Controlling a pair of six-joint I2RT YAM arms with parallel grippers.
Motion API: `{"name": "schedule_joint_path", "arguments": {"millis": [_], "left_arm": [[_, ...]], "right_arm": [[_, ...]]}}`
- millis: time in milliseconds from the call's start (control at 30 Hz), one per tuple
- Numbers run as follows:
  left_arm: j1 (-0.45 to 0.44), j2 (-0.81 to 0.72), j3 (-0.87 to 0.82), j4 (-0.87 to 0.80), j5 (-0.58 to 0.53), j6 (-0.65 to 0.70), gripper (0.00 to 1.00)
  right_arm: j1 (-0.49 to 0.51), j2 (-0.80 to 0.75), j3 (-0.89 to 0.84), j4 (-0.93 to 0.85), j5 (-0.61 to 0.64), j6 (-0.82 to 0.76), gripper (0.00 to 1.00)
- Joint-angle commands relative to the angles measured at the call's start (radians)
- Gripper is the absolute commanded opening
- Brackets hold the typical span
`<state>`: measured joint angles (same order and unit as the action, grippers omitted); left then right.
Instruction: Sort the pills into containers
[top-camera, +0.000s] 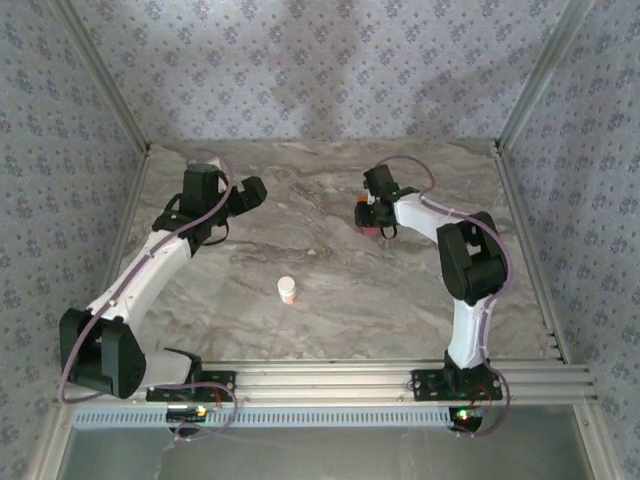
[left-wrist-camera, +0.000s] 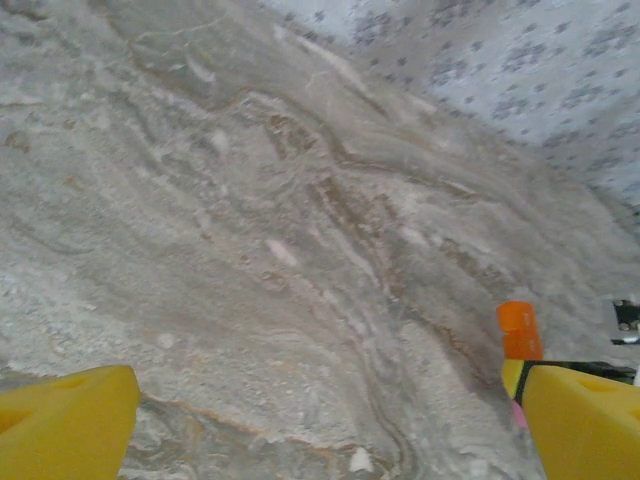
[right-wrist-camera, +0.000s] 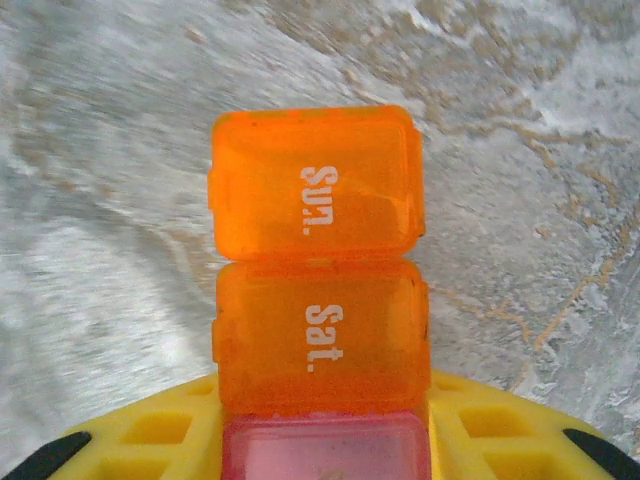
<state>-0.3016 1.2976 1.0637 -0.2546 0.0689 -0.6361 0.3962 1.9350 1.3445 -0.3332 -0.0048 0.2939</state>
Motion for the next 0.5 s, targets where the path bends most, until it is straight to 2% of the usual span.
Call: {"name": "schedule_joint_path", "arguments": {"millis": [0,133,467], "left_arm": [[-0.005,-0.032,0.012,0.054,0.078,-0.034,0.98],[-0.005,-0.001,0.029,0.094,0.181,-0.070,0.98],[-0.007,0.113,0.034,0.347,0.413,-0.268,0.98]], "right_arm": [[0.011,-0.085,-0.011,-0.008,-0.099,-0.025,0.33],[0.026,-0.132,-0.039,0.006,-0.165,-0.010,0.33],[0.100,-0.259,-0.143,0.135,-0.317,-0.032,0.33]]}}
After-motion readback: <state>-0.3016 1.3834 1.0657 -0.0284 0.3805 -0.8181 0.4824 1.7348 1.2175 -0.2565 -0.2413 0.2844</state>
